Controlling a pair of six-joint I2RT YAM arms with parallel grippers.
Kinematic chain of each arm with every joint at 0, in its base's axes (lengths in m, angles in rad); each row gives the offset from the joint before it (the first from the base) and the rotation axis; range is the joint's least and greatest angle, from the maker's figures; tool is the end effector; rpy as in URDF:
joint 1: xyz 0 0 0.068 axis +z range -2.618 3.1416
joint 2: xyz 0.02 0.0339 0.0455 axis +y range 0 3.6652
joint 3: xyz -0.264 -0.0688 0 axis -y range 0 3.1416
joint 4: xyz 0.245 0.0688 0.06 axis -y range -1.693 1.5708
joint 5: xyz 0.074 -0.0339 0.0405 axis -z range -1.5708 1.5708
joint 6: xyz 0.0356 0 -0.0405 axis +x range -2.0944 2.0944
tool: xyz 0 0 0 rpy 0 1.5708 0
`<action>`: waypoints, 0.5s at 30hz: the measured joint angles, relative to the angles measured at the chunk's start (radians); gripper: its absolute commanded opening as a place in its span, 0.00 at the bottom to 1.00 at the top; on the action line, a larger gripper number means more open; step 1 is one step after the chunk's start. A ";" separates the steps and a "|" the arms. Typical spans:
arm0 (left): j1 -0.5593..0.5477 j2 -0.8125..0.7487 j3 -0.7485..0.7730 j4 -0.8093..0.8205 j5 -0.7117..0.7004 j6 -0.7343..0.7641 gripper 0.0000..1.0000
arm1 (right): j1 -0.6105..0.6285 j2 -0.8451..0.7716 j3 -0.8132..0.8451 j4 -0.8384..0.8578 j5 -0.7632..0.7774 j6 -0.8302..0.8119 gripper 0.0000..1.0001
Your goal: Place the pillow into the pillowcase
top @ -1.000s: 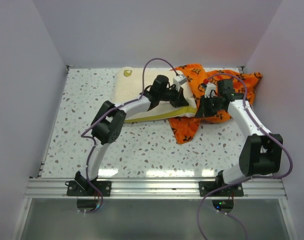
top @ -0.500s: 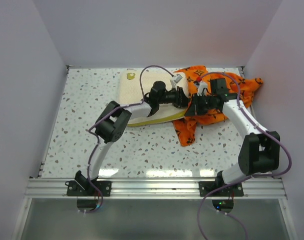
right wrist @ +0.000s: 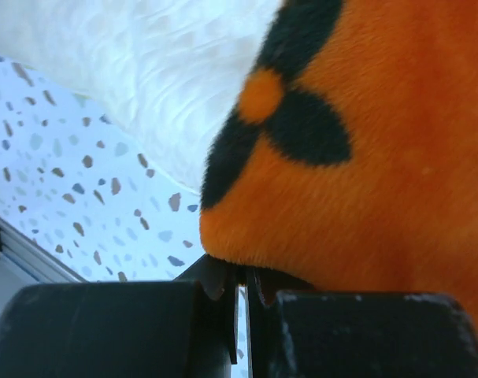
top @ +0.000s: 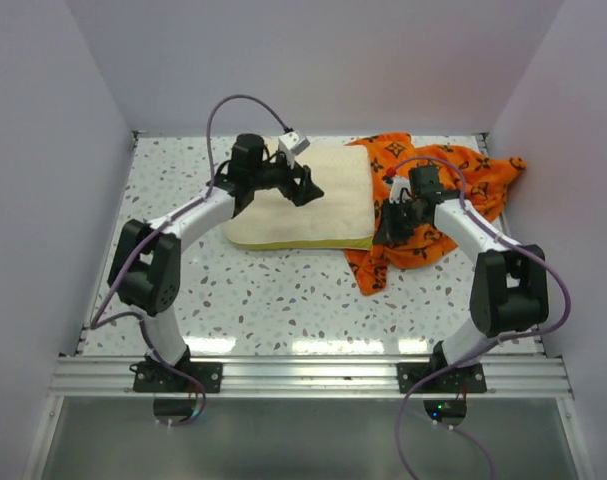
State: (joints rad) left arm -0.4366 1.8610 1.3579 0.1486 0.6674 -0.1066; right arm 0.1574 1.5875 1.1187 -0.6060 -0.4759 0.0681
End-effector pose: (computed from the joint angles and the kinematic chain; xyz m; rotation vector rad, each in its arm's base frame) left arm 0.3846 -0.2038 0.2655 0.7721 1.8170 -0.9993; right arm 0.3138 0.0663 0.2274 -0.2774 2.6078 0.7054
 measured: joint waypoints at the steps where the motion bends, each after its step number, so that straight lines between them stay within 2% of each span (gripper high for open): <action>1: 0.004 -0.040 -0.010 -0.041 -0.004 0.095 0.83 | 0.002 0.031 0.012 0.000 0.020 0.000 0.00; 4: -0.014 -0.179 -0.163 -0.095 0.006 0.356 0.80 | 0.003 0.085 0.035 -0.003 0.049 0.001 0.00; 7: -0.094 -0.240 -0.290 -0.172 0.019 0.610 0.80 | 0.006 0.104 0.061 -0.018 0.066 0.002 0.00; 10: -0.222 -0.201 -0.326 -0.216 0.026 0.813 0.80 | 0.006 0.104 0.084 -0.024 0.074 0.003 0.00; 15: -0.362 -0.027 -0.225 -0.224 0.031 0.976 0.82 | 0.006 0.104 0.099 -0.030 0.086 0.003 0.00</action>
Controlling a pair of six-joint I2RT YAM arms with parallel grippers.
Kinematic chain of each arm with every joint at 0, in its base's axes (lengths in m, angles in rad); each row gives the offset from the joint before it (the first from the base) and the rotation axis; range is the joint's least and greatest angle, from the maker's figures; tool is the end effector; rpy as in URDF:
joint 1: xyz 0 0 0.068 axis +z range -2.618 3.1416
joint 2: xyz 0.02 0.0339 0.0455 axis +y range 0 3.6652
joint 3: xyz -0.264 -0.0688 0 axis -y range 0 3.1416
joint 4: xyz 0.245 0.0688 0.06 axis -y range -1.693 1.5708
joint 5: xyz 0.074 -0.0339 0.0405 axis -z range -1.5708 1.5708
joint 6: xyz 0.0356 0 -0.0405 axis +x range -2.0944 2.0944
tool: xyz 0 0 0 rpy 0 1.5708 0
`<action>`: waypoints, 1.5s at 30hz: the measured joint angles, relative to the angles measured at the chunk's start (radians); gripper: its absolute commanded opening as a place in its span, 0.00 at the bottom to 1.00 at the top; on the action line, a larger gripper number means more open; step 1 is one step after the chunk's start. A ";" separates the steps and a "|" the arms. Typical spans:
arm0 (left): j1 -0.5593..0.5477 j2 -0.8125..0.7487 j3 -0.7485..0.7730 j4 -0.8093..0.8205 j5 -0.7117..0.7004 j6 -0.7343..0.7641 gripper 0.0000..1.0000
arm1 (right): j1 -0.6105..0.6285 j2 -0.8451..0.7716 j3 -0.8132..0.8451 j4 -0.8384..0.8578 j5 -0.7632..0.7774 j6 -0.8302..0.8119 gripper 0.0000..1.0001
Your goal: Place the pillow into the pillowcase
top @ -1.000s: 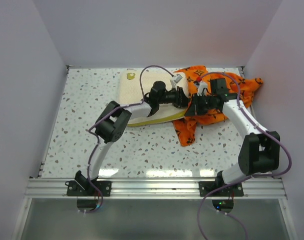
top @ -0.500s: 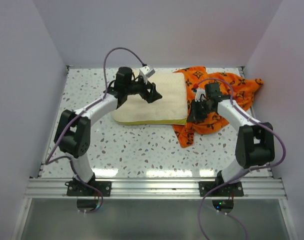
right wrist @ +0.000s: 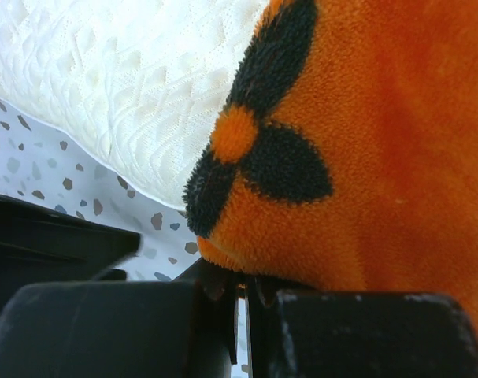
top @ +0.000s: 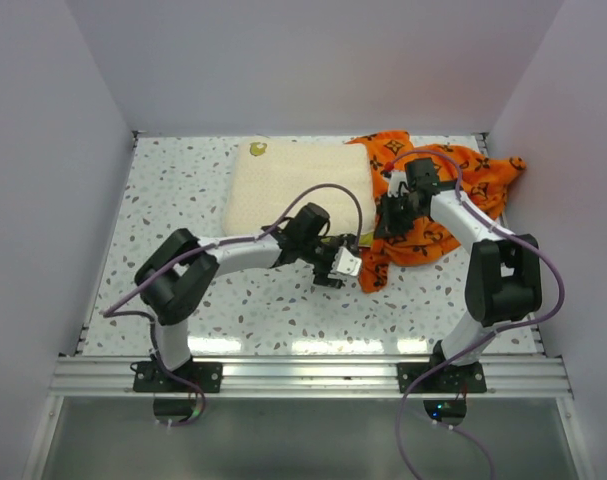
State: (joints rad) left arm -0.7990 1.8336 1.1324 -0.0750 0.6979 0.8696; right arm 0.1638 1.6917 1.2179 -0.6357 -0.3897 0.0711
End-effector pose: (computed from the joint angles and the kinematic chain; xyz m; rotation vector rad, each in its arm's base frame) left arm 0.2533 -0.2931 0.1853 1.8710 1.2392 -0.7738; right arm 0.3380 0.0696 0.2214 -0.2472 2.6603 0.5965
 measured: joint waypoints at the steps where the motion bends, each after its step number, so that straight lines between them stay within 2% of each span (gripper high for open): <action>1: -0.016 0.031 0.016 0.007 -0.005 0.017 0.82 | 0.000 0.000 0.001 -0.001 0.003 0.000 0.00; 6: -0.072 0.179 0.121 0.009 -0.040 0.043 0.80 | 0.000 0.000 0.015 -0.015 0.007 -0.002 0.00; 9: -0.076 0.248 0.185 0.016 -0.051 0.032 0.71 | 0.000 0.000 0.020 -0.024 0.008 -0.004 0.00; 12: -0.073 0.291 0.250 0.004 -0.086 0.028 0.46 | 0.000 0.000 0.021 -0.031 0.011 -0.008 0.00; 13: -0.070 0.305 0.272 -0.005 -0.096 0.027 0.33 | 0.000 0.001 0.023 -0.035 0.013 -0.011 0.00; 15: -0.053 0.314 0.287 -0.028 -0.111 0.031 0.18 | 0.000 0.003 0.027 -0.039 0.018 -0.017 0.00; 16: -0.036 0.312 0.287 -0.050 -0.108 0.037 0.05 | 0.000 0.005 0.030 -0.042 0.023 -0.021 0.00; 17: -0.011 0.306 0.284 -0.073 -0.107 0.042 0.00 | 0.000 0.007 0.032 -0.044 0.027 -0.025 0.00; 24: 0.214 0.106 0.088 -0.257 -0.142 0.188 0.00 | 0.043 0.131 0.110 -0.053 0.026 -0.033 0.00; 32: 0.229 -0.188 -0.129 -0.465 -0.182 0.326 0.00 | 0.213 0.197 0.175 -0.099 -0.006 -0.122 0.00; 37: 0.356 -0.233 -0.198 -0.589 -0.188 0.403 0.00 | 0.284 0.190 0.177 -0.146 -0.049 -0.179 0.00; 38: 0.387 -0.229 -0.200 -0.608 -0.187 0.417 0.04 | 0.286 0.186 0.177 -0.154 -0.051 -0.188 0.04; 39: 0.416 -0.225 -0.197 -0.622 -0.185 0.436 0.36 | 0.286 0.183 0.177 -0.165 -0.052 -0.195 0.16; 42: 0.495 -0.181 -0.144 -0.732 -0.175 0.492 0.70 | 0.281 0.182 0.209 -0.226 -0.054 -0.219 0.37; 43: 0.523 -0.159 -0.110 -0.787 -0.168 0.514 0.71 | 0.277 0.182 0.232 -0.255 -0.054 -0.231 0.49; 45: 0.562 -0.114 -0.005 -0.912 -0.146 0.545 0.76 | 0.261 0.179 0.282 -0.302 -0.068 -0.251 0.57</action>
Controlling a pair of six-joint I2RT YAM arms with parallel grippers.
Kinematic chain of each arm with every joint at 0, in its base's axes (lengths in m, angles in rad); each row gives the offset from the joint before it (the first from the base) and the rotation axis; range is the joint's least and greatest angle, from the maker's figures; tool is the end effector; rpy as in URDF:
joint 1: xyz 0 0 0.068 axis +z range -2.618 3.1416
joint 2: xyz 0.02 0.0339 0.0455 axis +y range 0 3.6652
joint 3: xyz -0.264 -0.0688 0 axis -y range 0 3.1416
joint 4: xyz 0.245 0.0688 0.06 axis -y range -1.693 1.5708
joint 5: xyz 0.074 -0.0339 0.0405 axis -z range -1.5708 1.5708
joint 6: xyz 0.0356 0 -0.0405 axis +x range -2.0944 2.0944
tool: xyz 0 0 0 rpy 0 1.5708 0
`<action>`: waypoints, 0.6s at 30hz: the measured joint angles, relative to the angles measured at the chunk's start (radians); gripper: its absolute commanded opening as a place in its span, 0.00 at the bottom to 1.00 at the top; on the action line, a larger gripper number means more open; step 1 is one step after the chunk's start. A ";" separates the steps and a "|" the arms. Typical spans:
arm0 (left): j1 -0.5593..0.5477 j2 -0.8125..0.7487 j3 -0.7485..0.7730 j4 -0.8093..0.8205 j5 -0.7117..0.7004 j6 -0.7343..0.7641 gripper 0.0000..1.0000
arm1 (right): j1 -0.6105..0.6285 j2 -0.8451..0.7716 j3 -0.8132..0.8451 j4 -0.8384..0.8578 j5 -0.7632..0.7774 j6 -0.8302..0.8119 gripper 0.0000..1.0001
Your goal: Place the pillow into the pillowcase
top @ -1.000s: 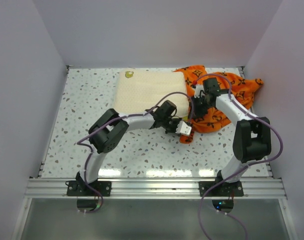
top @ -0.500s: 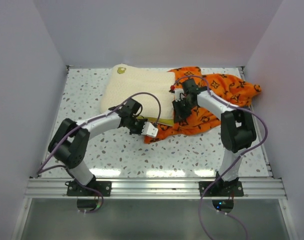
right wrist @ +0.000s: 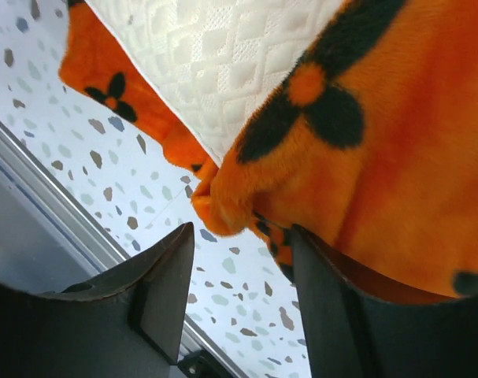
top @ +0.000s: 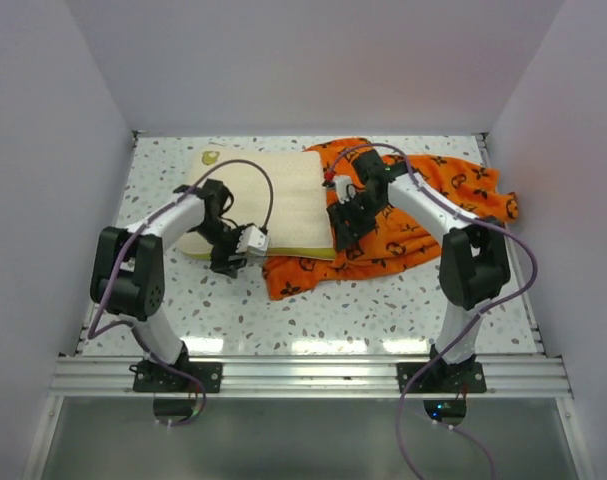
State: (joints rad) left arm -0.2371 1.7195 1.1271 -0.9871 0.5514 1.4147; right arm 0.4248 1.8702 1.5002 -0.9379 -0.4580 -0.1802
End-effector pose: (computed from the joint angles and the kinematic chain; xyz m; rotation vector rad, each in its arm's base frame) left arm 0.2823 -0.0874 0.1832 2.0326 1.8789 -0.6579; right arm 0.3357 0.1691 0.2308 -0.9346 2.6995 0.7066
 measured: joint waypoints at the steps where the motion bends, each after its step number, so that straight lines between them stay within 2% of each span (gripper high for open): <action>1: 0.011 0.021 0.074 -0.063 0.010 0.018 0.78 | -0.013 -0.006 0.025 -0.016 -0.009 -0.006 0.60; 3: 0.020 0.055 0.238 -0.153 0.054 0.026 0.81 | -0.061 -0.028 0.072 -0.028 -0.032 -0.005 0.60; 5: 0.020 0.068 0.378 -0.154 0.114 -0.006 0.85 | -0.108 -0.044 0.126 -0.024 -0.031 0.006 0.59; 7: 0.018 0.067 0.446 -0.070 0.166 -0.114 0.90 | -0.148 -0.051 0.195 -0.002 -0.004 0.029 0.57; 8: 0.015 0.066 0.460 -0.007 0.185 -0.174 0.91 | -0.159 -0.050 0.229 0.016 0.012 0.042 0.52; 11: -0.011 0.068 0.425 0.205 0.188 -0.331 0.94 | -0.154 -0.007 0.347 0.029 0.057 0.074 0.45; 13: -0.050 0.068 0.353 0.330 0.171 -0.385 0.95 | -0.139 0.019 0.377 0.051 0.073 0.093 0.45; 15: -0.105 0.066 0.258 0.435 0.140 -0.410 0.96 | -0.123 0.020 0.336 0.068 0.077 0.111 0.45; 18: -0.191 0.055 0.105 0.555 0.084 -0.414 1.00 | -0.101 -0.028 0.167 0.108 0.076 0.144 0.45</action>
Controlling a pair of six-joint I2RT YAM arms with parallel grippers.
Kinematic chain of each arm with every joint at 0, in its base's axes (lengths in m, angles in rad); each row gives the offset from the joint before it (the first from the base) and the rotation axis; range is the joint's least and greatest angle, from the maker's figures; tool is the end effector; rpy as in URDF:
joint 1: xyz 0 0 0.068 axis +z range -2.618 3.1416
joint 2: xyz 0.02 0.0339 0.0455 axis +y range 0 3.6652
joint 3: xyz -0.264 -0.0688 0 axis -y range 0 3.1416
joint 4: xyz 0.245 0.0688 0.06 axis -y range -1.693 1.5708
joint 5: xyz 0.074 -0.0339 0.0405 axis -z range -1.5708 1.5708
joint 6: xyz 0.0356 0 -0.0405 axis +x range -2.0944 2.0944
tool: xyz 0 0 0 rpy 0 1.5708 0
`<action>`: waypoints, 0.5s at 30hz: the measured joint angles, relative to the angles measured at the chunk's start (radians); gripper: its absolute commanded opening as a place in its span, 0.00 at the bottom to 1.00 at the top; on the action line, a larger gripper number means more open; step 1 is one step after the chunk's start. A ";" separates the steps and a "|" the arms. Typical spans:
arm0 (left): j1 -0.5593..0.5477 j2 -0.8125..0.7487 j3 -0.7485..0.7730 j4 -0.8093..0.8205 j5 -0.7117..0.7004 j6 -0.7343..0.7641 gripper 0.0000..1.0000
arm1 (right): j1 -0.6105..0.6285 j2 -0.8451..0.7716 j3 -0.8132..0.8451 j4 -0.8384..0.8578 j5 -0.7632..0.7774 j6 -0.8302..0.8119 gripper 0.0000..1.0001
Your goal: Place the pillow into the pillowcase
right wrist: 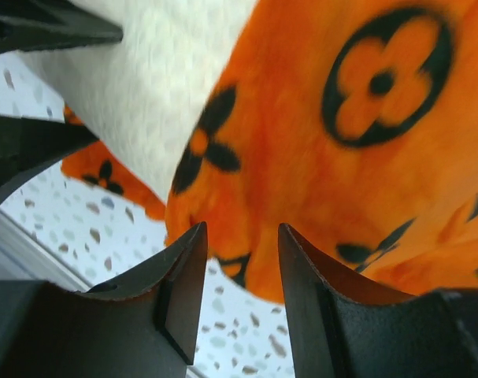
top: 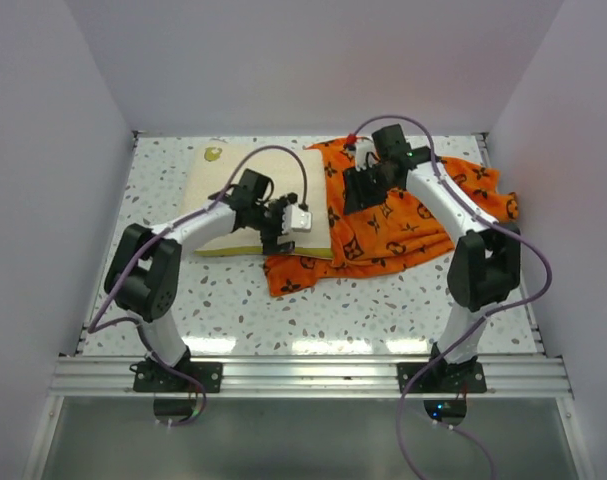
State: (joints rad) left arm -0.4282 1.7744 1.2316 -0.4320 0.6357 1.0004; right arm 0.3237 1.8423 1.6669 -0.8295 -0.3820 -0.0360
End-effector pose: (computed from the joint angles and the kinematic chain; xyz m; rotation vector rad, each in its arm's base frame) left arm 0.3294 -0.1736 0.2119 1.7189 1.6200 -0.5380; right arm 0.3749 0.1398 0.2938 -0.6027 2.5060 0.5997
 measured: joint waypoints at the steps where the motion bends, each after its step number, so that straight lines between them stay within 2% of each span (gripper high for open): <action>1: -0.031 -0.005 -0.050 0.034 -0.023 -0.003 1.00 | 0.007 -0.020 -0.056 0.002 -0.002 0.011 0.45; 3: -0.081 -0.008 -0.116 0.106 -0.091 -0.007 1.00 | 0.021 -0.063 -0.151 0.000 -0.004 0.024 0.47; 4: -0.095 -0.008 -0.131 0.139 -0.119 -0.013 0.96 | 0.028 -0.092 -0.199 0.013 -0.005 0.028 0.47; 5: -0.103 -0.006 -0.136 0.165 -0.142 -0.021 0.80 | 0.037 -0.123 -0.242 0.013 -0.004 0.030 0.46; 7: -0.107 0.003 -0.135 0.216 -0.171 -0.040 0.55 | 0.050 -0.182 -0.306 0.018 -0.003 0.035 0.43; 8: -0.109 0.016 -0.127 0.227 -0.177 -0.053 0.32 | 0.056 -0.210 -0.333 0.023 -0.005 0.037 0.42; 11: -0.109 0.072 -0.080 0.237 -0.179 -0.099 0.00 | 0.070 -0.271 -0.396 0.057 -0.004 0.053 0.44; 13: -0.109 0.096 -0.042 0.229 -0.161 -0.143 0.00 | 0.074 -0.293 -0.428 0.090 0.000 0.066 0.45; 15: -0.109 0.110 -0.010 0.225 -0.139 -0.191 0.00 | 0.082 -0.297 -0.448 0.118 0.016 0.082 0.51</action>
State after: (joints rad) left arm -0.5369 1.8843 1.2221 -0.2073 0.4969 0.8093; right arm 0.4061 1.5455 1.2190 -0.7113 -0.3664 0.0456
